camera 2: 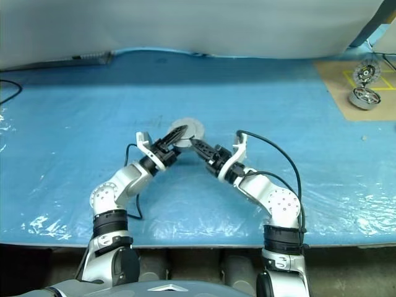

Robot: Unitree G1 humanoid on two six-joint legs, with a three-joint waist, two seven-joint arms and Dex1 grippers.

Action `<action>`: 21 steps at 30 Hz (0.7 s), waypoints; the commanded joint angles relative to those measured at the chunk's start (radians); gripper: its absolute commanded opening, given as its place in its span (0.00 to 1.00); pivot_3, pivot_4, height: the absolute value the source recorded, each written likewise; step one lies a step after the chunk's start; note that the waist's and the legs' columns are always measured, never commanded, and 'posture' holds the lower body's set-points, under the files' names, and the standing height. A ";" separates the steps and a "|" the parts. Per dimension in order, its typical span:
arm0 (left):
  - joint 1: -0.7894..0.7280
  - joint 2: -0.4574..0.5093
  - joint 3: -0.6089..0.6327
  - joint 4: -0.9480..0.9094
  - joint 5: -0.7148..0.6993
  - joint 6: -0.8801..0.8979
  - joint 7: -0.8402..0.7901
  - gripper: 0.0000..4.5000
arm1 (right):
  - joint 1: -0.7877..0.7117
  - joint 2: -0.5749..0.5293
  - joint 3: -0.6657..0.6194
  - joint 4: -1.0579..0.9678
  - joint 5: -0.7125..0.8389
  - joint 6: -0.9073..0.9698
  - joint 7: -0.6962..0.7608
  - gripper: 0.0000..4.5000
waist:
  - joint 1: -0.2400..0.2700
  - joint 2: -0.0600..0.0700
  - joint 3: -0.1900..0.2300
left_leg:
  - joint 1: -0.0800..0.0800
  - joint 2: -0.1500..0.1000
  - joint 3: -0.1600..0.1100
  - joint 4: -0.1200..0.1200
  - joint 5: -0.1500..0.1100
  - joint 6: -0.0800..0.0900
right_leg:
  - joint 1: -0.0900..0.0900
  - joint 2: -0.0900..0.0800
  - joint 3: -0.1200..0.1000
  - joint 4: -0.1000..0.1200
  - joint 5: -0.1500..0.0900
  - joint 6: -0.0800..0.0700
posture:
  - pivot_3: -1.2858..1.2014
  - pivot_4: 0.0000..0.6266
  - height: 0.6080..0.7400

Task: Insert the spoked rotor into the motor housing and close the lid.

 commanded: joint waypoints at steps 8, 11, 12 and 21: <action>-0.170 0.139 -0.039 0.173 0.161 -0.148 -0.072 0.53 | 0.087 -0.212 0.216 -0.128 -0.611 -0.313 0.307 0.96 | 0.007 -0.001 0.000 | -0.004 -0.001 -0.001 0.007 0.000 0.000 | 0.000 -0.001 0.000 0.000 0.004 0.005 | 0.52 0.24 1.00; -0.242 0.178 -0.039 0.289 0.239 -0.210 -0.118 0.53 | 0.115 -0.215 0.247 -0.112 -0.772 -0.448 0.331 1.00 | 0.007 -0.001 0.000 | -0.005 -0.002 -0.002 0.009 0.000 0.000 | 0.000 -0.003 0.000 0.000 0.006 0.005 | 0.52 0.24 1.00; -0.269 0.189 -0.037 0.332 0.265 -0.233 -0.134 0.53 | 0.120 -0.218 0.260 -0.102 -0.833 -0.493 0.329 1.00 | 0.007 -0.001 0.000 | -0.005 -0.003 -0.002 0.009 0.000 0.000 | 0.000 -0.004 0.000 0.000 0.006 0.005 | 0.52 0.24 1.00; -0.545 0.258 -0.026 0.813 0.502 -0.475 -0.281 0.53 | 0.139 -0.174 0.282 -0.027 -1.066 -0.636 0.329 1.00 | 0.005 -0.002 0.001 | -0.006 -0.007 -0.004 0.010 0.000 0.001 | 0.000 -0.007 -0.001 -0.001 0.007 0.005 | 0.52 0.24 1.00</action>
